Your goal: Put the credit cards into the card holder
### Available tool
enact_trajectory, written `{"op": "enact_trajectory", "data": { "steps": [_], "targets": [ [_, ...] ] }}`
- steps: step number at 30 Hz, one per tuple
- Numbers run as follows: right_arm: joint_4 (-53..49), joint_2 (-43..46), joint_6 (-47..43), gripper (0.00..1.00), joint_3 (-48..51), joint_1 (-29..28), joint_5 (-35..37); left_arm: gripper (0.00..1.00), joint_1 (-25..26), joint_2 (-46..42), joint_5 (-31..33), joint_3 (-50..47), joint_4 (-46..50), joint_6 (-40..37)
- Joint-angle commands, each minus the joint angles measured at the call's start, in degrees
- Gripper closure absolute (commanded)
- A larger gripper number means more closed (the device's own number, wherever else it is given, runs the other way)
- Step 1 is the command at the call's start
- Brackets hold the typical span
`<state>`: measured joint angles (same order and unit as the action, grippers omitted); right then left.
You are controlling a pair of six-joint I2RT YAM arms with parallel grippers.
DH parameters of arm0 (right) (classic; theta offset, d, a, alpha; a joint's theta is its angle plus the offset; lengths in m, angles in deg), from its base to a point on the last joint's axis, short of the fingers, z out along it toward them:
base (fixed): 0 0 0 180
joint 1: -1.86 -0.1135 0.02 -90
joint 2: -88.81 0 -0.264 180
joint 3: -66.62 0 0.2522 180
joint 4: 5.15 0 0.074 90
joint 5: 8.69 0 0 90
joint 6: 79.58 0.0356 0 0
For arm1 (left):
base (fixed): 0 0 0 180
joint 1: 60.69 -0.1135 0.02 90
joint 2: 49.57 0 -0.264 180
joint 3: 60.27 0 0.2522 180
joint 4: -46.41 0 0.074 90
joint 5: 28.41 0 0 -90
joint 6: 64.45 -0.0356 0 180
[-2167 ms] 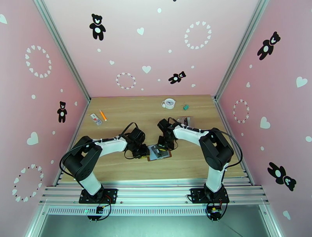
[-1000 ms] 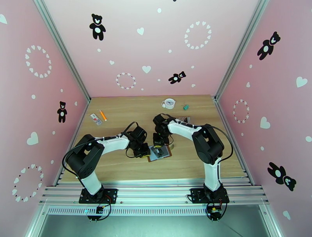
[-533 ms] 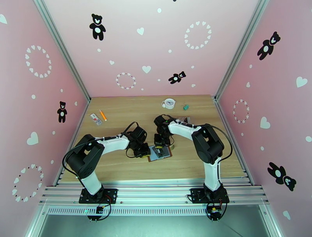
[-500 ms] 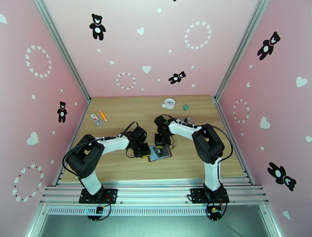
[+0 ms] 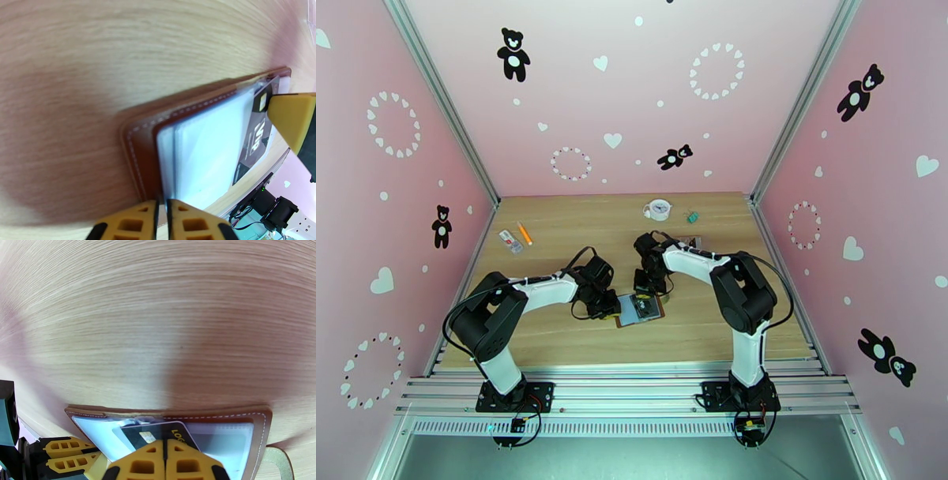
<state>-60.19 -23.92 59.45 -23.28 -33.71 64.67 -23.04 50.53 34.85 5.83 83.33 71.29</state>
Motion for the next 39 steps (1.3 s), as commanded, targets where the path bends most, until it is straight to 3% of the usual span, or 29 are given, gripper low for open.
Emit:
{"op": "enact_trajectory", "data": {
  "steps": [1,5,17,39],
  "targets": [
    [-0.2,3.1,0.8,0.90,0.8,0.0,1.0,0.85,0.3,2.1,1.2,-1.4,0.9,0.1],
    [-0.9,6.1,0.6,0.81,0.8,0.0,1.7,0.85,0.3,2.1,1.0,-1.5,0.9,0.1],
    [-1.6,9.6,-0.4,0.72,7.9,0.0,4.0,0.85,0.2,2.5,0.9,-1.3,0.6,0.1],
    [-0.2,6.2,-0.2,0.70,9.9,-2.2,1.5,0.85,0.2,2.3,1.0,-1.3,1.0,-0.1]
  ]
}}
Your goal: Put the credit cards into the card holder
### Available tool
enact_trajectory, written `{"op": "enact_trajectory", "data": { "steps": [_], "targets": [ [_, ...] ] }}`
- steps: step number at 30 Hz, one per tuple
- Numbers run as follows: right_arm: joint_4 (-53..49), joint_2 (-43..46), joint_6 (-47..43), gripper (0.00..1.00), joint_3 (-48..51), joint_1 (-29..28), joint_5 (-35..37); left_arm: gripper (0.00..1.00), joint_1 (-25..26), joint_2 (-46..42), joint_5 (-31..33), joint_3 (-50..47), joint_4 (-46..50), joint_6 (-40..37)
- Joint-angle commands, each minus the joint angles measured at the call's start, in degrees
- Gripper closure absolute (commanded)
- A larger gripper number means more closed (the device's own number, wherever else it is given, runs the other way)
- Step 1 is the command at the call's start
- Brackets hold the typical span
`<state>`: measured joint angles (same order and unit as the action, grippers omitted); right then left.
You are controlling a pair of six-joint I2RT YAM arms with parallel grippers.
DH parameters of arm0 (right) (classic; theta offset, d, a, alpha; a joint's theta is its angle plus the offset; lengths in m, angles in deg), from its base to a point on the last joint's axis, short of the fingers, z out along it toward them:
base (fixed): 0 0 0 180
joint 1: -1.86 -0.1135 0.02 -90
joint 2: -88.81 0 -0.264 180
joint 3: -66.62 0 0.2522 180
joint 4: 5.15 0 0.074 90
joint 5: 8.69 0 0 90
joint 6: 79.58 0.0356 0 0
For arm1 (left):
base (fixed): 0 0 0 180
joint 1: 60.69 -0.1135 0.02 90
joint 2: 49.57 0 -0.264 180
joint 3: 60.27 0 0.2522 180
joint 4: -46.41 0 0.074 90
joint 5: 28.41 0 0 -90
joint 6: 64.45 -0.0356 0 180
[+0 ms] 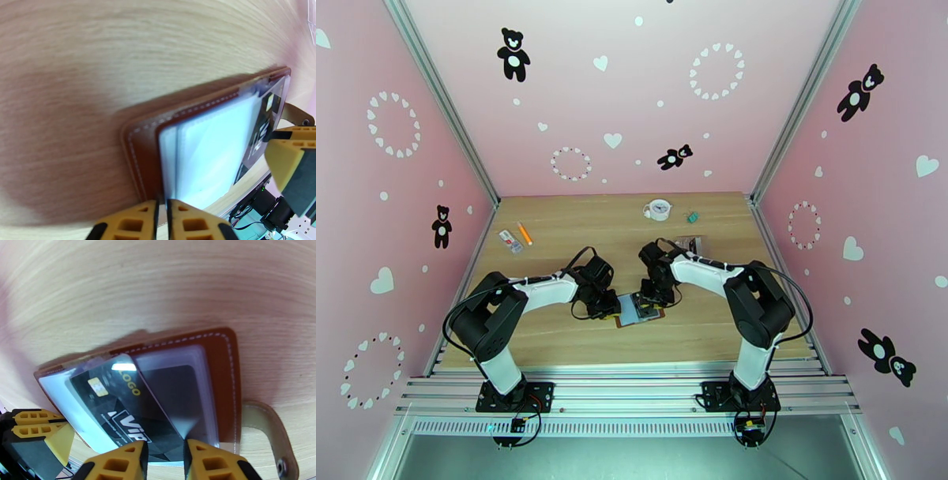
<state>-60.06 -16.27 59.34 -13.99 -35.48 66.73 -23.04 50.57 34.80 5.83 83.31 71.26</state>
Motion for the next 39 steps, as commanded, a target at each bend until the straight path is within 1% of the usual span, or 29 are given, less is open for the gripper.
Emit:
{"op": "enact_trajectory", "data": {
  "steps": [1,22,25,29,33,39],
  "targets": [
    [-0.3,-1.5,-0.1,0.70,0.5,-0.5,-0.7,0.85,0.3,2.3,1.0,-1.3,1.0,-0.2],
    [-0.2,-1.1,-0.8,0.70,-1.3,-2.2,-3.6,0.85,0.8,2.2,1.2,-1.3,0.9,0.2],
    [-1.6,-0.4,-1.6,0.70,-2.6,-2.2,-2.2,0.85,0.8,2.2,1.3,-1.2,0.9,0.2],
    [-3.7,0.8,-2.8,0.69,-4.7,-2.1,1.6,0.85,0.8,2.1,1.4,-1.2,0.9,0.3],
    [-5.9,-2.0,-3.3,0.68,-7.3,-1.9,2.8,0.85,0.8,2.2,1.3,-1.1,1.0,0.1],
    [-4.9,-6.3,-2.8,0.67,-8.7,-1.9,2.1,0.85,0.8,1.8,1.5,-1.4,1.1,0.2]
  ]
}}
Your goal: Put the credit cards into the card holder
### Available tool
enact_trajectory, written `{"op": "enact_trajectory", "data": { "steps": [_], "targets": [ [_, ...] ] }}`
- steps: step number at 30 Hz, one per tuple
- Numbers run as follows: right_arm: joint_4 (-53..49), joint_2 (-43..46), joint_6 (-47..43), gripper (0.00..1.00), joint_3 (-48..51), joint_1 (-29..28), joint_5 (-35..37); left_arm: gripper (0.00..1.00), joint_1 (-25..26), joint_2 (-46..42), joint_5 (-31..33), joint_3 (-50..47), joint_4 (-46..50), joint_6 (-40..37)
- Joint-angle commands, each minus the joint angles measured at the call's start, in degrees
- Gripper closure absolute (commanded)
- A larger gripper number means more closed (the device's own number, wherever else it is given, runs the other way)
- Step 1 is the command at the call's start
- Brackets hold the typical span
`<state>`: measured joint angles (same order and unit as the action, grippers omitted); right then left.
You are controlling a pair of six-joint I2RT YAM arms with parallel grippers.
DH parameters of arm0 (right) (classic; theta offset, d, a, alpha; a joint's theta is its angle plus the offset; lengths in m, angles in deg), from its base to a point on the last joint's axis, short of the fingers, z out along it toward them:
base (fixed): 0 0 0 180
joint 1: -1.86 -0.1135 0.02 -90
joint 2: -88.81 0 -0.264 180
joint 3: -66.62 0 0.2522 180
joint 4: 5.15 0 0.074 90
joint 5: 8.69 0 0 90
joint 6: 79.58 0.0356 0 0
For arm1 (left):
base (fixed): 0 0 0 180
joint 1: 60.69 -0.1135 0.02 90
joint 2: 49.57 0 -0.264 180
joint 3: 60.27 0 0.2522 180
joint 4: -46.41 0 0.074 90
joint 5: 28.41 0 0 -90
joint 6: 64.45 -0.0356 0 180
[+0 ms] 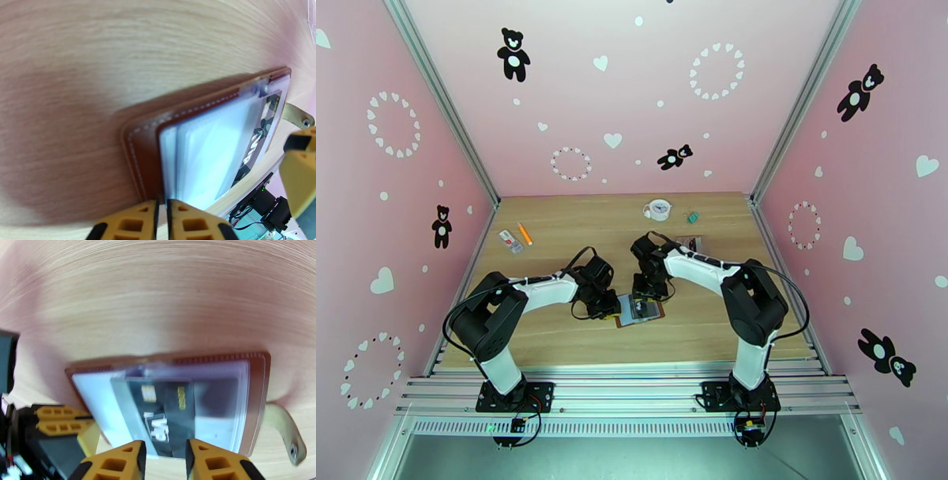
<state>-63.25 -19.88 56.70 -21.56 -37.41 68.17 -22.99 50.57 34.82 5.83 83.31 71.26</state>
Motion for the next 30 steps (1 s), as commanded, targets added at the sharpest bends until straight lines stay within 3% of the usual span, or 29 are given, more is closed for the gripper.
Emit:
{"op": "enact_trajectory", "data": {
  "steps": [1,30],
  "targets": [
    [-1.5,-3.6,-0.2,0.67,-1.5,0.1,0.3,0.85,0.8,1.7,1.4,-1.5,1.1,0.2],
    [5.7,-6.5,2.9,0.67,-3.3,-3.3,-13.8,0.83,0.8,1.0,3.0,-0.6,2.4,-0.2]
  ]
}}
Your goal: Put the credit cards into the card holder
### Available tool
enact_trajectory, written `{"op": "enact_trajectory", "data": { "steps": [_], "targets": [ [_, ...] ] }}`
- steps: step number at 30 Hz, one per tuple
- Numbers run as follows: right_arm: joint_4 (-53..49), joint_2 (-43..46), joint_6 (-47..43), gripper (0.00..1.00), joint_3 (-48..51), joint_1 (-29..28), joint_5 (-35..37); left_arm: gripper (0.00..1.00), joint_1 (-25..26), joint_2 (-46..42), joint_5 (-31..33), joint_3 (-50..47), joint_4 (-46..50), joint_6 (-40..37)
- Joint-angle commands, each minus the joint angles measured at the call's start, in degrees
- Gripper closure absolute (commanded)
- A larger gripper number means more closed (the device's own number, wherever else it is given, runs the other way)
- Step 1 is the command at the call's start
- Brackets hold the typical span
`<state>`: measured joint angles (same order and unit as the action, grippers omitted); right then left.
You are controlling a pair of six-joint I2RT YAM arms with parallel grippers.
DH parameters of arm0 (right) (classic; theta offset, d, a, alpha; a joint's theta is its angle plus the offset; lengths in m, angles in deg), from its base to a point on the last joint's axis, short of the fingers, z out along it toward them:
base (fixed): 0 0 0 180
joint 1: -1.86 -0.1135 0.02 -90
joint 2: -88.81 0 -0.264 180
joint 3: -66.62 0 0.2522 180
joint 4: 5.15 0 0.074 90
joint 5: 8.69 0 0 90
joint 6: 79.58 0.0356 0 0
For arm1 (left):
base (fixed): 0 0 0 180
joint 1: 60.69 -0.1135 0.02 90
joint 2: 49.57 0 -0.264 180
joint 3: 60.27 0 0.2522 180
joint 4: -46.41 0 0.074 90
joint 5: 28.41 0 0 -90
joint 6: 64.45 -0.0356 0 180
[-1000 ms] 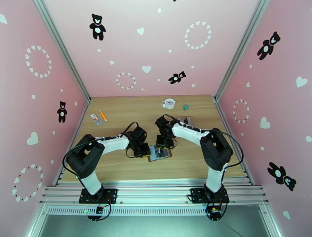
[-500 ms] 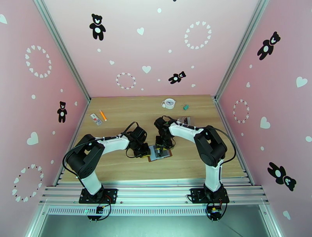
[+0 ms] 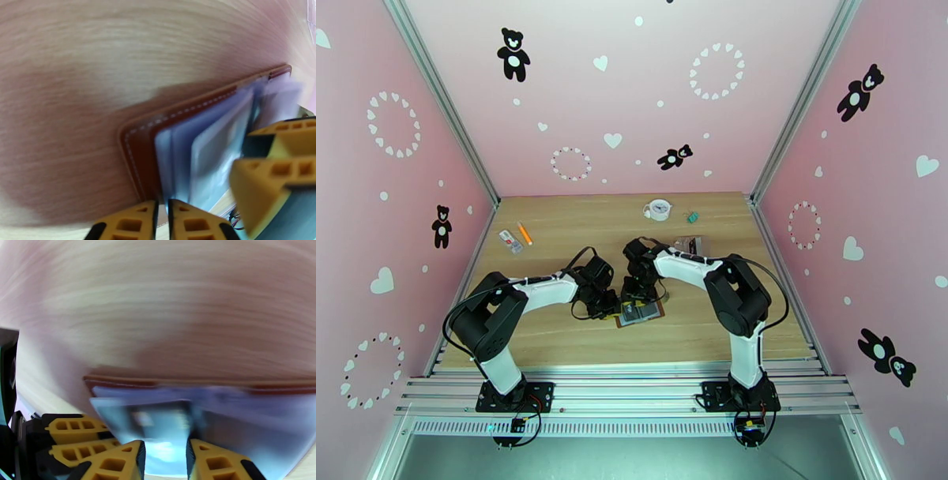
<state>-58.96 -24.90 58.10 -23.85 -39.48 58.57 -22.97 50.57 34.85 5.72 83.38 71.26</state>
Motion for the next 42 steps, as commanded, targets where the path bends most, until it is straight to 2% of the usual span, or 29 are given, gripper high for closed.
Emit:
{"op": "enact_trajectory", "data": {
  "steps": [1,8,14,27,42],
  "targets": [
    [1.2,-1.2,1.7,0.67,-1.0,-1.3,-3.8,0.83,0.8,0.8,3.3,-0.3,2.8,-0.4],
    [-2.0,1.9,1.7,0.67,-2.0,-1.2,-0.1,0.79,0.1,-2.6,5.4,0.7,7.1,-2.1],
    [-6.5,3.9,-0.2,0.65,-4.8,-1.1,3.9,0.77,-2.4,-7.5,5.5,-0.8,9.5,-3.1],
    [-11.6,-2.2,-4.4,0.66,-8.4,-1.1,5.2,0.76,-4.3,-10.7,5.2,-3.2,8.3,-1.2],
    [-13.3,-5.6,-5.0,0.63,-9.5,-1.2,5.8,0.76,-4.4,-9.3,5.1,-3.2,6.9,-0.3]
  ]
}}
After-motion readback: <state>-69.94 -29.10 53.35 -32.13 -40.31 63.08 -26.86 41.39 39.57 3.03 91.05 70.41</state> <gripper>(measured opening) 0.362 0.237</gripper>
